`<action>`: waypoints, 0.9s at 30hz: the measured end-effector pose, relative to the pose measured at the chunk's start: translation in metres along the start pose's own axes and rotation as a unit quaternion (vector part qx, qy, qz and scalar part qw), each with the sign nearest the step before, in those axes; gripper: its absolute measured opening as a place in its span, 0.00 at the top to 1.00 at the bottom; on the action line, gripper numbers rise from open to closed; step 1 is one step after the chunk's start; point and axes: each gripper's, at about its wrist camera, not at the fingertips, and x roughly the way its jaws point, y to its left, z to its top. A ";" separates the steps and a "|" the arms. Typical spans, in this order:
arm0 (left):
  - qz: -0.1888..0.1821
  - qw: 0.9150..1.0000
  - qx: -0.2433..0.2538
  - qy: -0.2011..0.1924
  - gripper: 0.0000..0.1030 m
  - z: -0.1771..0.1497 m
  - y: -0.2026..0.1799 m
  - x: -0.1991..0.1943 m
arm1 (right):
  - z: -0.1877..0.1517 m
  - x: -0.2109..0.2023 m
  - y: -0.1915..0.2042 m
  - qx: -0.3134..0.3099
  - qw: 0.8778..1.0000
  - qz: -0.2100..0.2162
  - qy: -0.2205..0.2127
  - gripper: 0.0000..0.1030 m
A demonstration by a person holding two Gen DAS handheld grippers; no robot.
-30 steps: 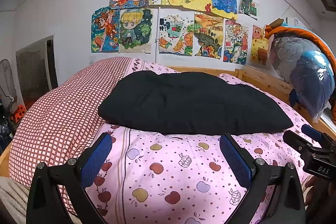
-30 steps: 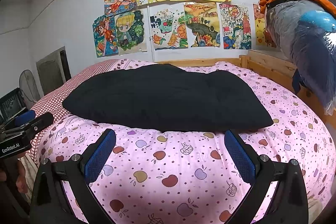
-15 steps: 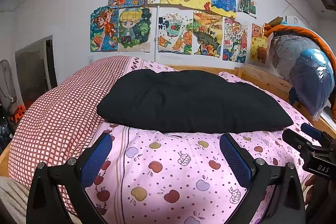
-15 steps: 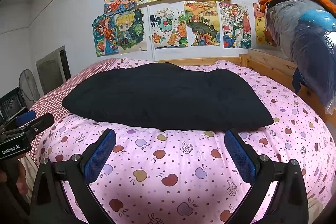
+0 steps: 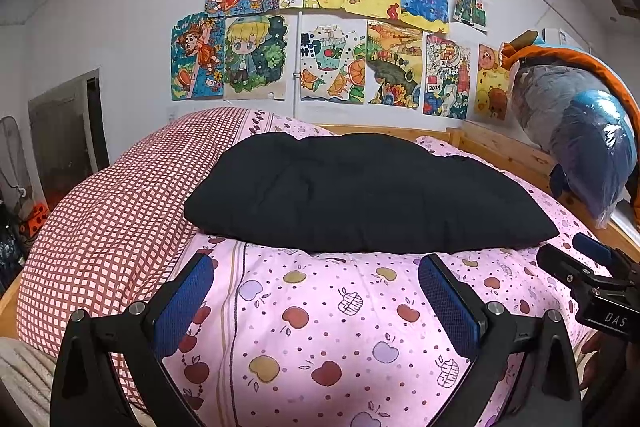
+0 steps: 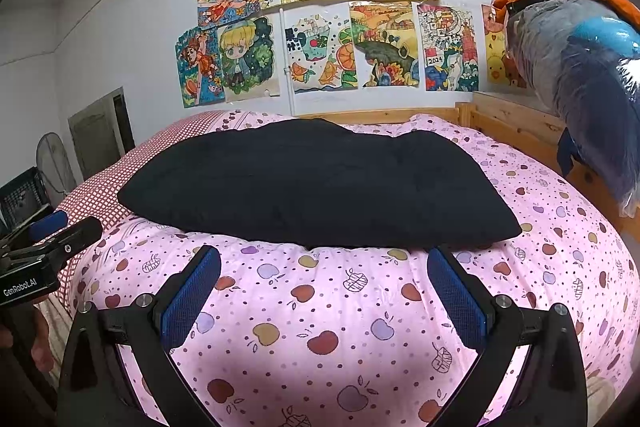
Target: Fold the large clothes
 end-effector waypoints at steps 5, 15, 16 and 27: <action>0.000 1.000 0.000 0.000 0.00 0.000 0.001 0.000 | 0.000 0.000 0.000 0.001 1.000 0.000 0.000 0.02; 0.003 1.000 0.000 0.000 0.00 0.000 0.006 0.000 | -0.001 0.002 0.000 0.001 1.000 0.000 0.000 0.02; 0.003 1.000 0.000 0.000 0.00 0.000 0.006 0.000 | -0.001 0.002 0.000 0.001 1.000 0.000 0.000 0.02; 0.002 1.000 0.001 0.001 0.00 0.000 0.006 0.000 | -0.002 0.002 0.000 0.002 1.000 0.000 0.001 0.02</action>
